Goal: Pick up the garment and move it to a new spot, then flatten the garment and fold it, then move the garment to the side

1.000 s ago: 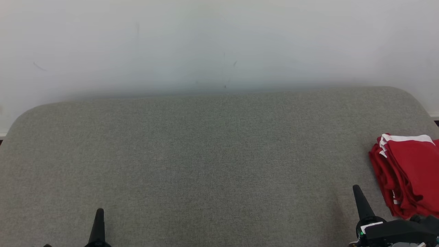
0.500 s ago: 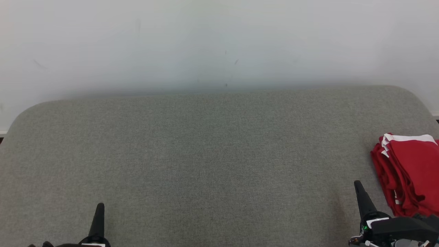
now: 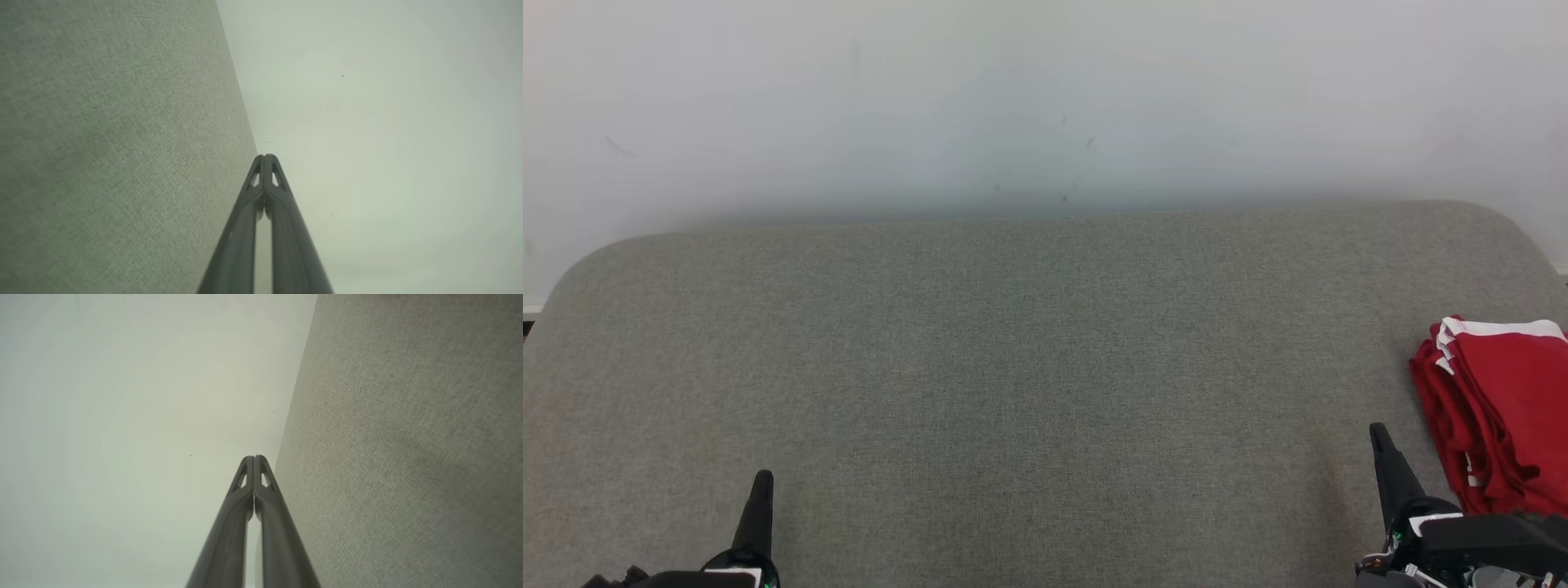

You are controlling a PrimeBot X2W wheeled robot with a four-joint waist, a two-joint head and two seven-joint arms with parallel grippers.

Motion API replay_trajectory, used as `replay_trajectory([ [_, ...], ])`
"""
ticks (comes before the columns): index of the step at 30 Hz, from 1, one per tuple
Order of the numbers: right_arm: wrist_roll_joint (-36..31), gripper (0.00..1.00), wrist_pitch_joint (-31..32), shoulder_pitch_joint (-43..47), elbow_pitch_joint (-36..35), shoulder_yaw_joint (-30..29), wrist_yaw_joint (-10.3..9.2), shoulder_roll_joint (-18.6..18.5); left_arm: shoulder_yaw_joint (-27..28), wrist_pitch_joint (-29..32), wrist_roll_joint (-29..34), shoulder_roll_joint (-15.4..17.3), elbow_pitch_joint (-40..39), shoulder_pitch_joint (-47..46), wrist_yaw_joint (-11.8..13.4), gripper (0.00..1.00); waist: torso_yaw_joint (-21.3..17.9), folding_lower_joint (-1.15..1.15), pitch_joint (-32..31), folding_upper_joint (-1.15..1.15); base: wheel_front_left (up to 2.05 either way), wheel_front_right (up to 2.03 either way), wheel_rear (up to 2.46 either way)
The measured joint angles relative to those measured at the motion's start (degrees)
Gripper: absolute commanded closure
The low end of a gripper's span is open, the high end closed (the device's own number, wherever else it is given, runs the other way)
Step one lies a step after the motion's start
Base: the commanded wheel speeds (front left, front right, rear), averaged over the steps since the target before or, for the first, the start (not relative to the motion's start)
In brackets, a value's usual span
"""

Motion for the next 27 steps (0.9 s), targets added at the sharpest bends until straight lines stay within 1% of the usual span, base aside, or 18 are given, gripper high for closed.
replay_trajectory([
  [13,4.98,1.0,0.88,-0.71,-0.38,-0.83,0.0,0.41,0.3,1.49,-5.88,0.03,0.02,-1.11,-0.11,1.0,0.26,0.0,0.39,0.0,0.0,0.0,0.0],
  [27,9.25,1.0,1.63,-0.93,-0.73,-1.45,0.0,0.67,0.54,2.75,-10.25,0.07,0.05,-2.01,-0.49,1.0,0.5,0.0,0.74,0.0,0.0,0.0,0.0],
])
